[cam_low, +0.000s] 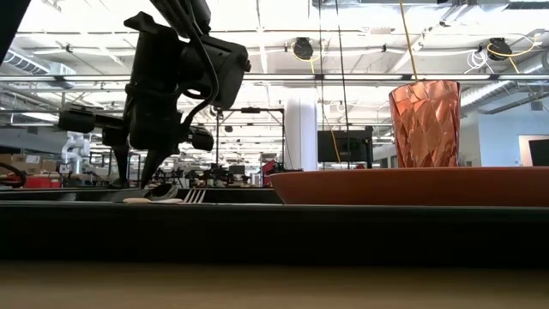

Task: Pick and place plate/cup/fork/spoon on tray
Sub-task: Adjust the black serving tray

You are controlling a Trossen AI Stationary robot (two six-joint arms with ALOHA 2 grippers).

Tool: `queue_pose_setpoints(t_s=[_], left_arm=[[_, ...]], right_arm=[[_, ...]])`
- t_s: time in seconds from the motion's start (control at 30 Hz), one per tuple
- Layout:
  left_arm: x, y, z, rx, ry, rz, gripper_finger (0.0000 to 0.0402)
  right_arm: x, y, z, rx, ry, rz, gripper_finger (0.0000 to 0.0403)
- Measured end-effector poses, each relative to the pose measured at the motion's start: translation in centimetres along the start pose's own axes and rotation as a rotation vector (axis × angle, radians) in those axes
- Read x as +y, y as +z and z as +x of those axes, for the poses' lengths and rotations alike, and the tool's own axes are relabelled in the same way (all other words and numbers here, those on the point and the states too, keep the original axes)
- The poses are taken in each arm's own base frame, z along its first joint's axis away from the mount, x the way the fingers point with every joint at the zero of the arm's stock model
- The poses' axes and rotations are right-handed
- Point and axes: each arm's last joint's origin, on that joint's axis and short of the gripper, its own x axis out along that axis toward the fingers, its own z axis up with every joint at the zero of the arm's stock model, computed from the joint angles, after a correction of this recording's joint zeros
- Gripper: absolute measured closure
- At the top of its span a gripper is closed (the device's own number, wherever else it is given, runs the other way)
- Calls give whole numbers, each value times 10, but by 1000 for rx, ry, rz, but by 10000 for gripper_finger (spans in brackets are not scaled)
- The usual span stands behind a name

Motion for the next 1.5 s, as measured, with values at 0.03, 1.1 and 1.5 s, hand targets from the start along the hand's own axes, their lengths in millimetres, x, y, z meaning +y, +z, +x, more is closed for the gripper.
queue_pose_setpoints(t_s=[0.03,1.1,1.5], left_arm=[[0,0,0,0,0,0,284],[0,10,-3,-51,64,-2,284],[2,12,-3,-66,80,-13,284]], right_arm=[[0,0,0,0,0,0,403],[0,0,0,0,0,0,403],[0,0,0,0,0,0,403]])
